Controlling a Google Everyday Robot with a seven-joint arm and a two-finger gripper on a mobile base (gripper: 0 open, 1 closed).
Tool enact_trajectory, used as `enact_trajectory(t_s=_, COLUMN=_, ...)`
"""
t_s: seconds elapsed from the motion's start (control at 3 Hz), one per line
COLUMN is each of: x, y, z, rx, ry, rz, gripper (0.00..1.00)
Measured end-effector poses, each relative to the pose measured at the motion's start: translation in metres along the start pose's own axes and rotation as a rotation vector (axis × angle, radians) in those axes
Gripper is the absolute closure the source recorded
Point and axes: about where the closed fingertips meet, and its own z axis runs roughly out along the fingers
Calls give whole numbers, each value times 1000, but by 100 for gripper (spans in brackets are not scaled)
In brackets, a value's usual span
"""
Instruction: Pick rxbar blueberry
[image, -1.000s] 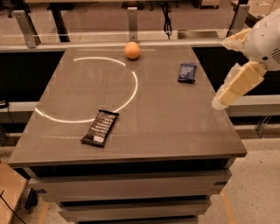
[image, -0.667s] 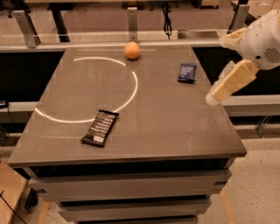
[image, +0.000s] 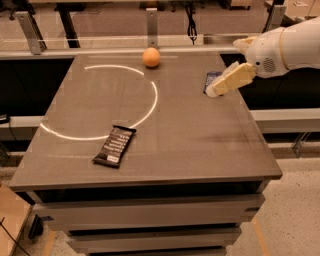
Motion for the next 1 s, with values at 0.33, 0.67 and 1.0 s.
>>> enact_trajectory(t_s=0.33, x=10, y=-32, z=27, rx=48, ry=-58, rz=73, gripper=0)
enact_trajectory(t_s=0.67, x=12, y=-37, z=37, rx=52, ry=-67, rz=87, gripper=0)
enact_trajectory(t_s=1.0, x=12, y=-37, z=37, rx=52, ry=-67, rz=86, gripper=0)
